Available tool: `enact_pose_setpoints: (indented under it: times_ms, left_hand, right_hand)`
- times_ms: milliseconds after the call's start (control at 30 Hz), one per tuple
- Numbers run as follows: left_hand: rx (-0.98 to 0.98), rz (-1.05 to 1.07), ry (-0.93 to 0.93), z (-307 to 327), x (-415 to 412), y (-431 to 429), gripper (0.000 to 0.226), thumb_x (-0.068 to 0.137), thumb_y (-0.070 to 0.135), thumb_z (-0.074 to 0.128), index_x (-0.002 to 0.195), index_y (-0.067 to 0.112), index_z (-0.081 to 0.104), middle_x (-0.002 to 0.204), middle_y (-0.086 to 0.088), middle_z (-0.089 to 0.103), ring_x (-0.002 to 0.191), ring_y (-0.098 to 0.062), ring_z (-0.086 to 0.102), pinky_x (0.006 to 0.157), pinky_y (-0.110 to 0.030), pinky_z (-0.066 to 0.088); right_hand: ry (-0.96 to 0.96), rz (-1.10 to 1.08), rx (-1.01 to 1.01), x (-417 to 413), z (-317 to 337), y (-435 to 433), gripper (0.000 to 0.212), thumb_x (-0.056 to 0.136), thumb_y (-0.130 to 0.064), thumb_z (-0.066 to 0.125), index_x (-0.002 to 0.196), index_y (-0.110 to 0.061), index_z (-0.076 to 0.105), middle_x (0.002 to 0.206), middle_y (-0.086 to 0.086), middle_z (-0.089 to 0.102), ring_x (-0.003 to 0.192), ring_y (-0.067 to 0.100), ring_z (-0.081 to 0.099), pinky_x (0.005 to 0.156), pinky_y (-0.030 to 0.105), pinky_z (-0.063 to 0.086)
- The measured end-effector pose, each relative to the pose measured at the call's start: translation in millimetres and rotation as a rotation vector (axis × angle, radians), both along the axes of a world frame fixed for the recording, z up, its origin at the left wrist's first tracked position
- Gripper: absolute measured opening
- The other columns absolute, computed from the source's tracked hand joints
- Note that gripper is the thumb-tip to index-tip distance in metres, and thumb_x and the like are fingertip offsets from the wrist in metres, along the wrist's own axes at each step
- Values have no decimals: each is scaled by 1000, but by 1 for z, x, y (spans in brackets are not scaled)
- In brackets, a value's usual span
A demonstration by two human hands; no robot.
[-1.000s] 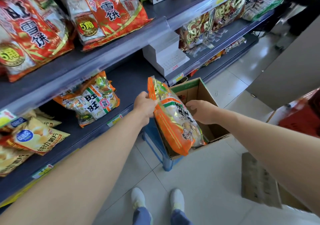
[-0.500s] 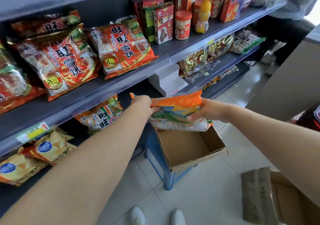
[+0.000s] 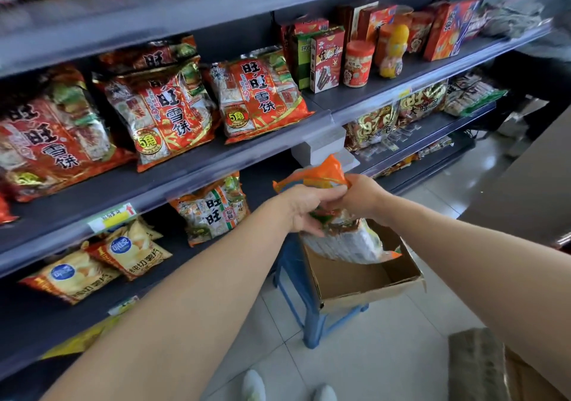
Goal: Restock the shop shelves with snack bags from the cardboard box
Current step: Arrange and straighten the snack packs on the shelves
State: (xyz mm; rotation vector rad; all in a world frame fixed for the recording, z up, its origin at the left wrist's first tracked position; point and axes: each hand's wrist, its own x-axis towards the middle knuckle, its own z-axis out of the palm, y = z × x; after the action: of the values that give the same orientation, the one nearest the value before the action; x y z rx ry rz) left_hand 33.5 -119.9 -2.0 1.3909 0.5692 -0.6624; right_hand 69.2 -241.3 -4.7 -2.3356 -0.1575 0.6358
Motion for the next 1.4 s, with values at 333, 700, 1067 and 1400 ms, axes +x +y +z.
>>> enact_pose_setpoints:
  times_ms: [333, 700, 1067, 1400]
  left_hand:
    - [200, 408, -155, -32, -34, 89, 14, 83, 1, 63, 86, 13, 56, 78, -7, 62, 67, -21, 60, 67, -36, 52]
    - [214, 519, -192, -55, -63, 162, 34, 67, -1, 61, 98, 11, 57, 72, -3, 52, 66, -18, 52, 59, -28, 43]
    - [61, 447, -134, -83, -77, 215, 27, 75, -12, 49, 60, 11, 52, 65, -5, 54, 60, -16, 54, 64, -27, 45]
    - [273, 691, -30, -162, -76, 266, 35, 68, 6, 73, 101, 11, 61, 103, -12, 70, 93, -29, 66, 89, -45, 52]
  right_hand:
    - [163, 266, 126, -14, -13, 56, 43, 85, 4, 58, 125, -10, 61, 116, 2, 64, 98, 11, 55, 82, 16, 42]
    - [254, 158, -37, 16, -75, 87, 92, 83, -23, 73, 151, -11, 13, 152, 8, 29, 136, 28, 32, 104, 35, 32]
    - [649, 22, 278, 27, -120, 125, 86, 54, -18, 89, 127, -12, 45, 124, 8, 60, 113, 30, 56, 110, 55, 30]
    - [417, -178, 282, 10, -159, 185, 43, 70, -15, 83, 105, -10, 59, 97, 1, 69, 93, 21, 64, 90, 39, 48]
